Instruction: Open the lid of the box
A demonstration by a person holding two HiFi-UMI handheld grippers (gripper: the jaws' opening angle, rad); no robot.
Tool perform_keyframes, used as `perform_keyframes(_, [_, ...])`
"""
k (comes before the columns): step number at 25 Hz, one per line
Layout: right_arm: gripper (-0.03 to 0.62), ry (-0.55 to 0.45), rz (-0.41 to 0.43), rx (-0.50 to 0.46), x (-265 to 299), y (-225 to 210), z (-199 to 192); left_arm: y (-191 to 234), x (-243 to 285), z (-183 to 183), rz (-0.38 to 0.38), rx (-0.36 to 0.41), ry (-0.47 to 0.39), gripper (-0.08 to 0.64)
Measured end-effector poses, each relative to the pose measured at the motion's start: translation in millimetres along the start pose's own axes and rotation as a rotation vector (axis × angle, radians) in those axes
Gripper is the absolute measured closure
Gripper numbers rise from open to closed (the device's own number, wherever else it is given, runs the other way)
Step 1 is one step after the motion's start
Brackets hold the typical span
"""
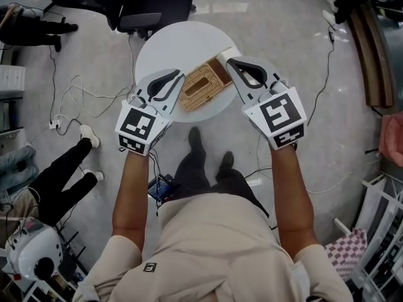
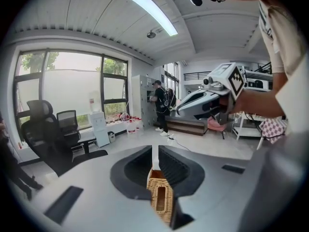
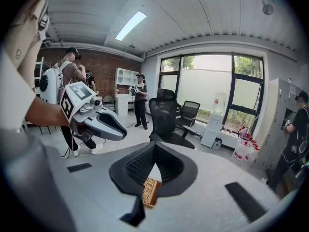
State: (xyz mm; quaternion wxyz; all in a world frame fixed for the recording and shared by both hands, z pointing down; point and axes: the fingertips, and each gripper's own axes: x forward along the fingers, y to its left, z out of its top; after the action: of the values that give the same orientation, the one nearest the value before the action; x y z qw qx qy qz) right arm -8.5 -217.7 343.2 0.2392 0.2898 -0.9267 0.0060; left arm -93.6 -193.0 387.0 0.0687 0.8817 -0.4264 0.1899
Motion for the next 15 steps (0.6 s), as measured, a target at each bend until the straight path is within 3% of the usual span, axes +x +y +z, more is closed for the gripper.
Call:
perform_keyframes(9, [0.6, 0.059, -0.002, 0.04, 16, 5, -43, -12, 29, -56, -0.054, -0.004, 0.078, 0.537])
perform_keyframes(15, [0.6, 0.092, 0.0, 0.071, 28, 10, -68, -20, 44, -98, -0.101, -0.025, 0.155, 0.448])
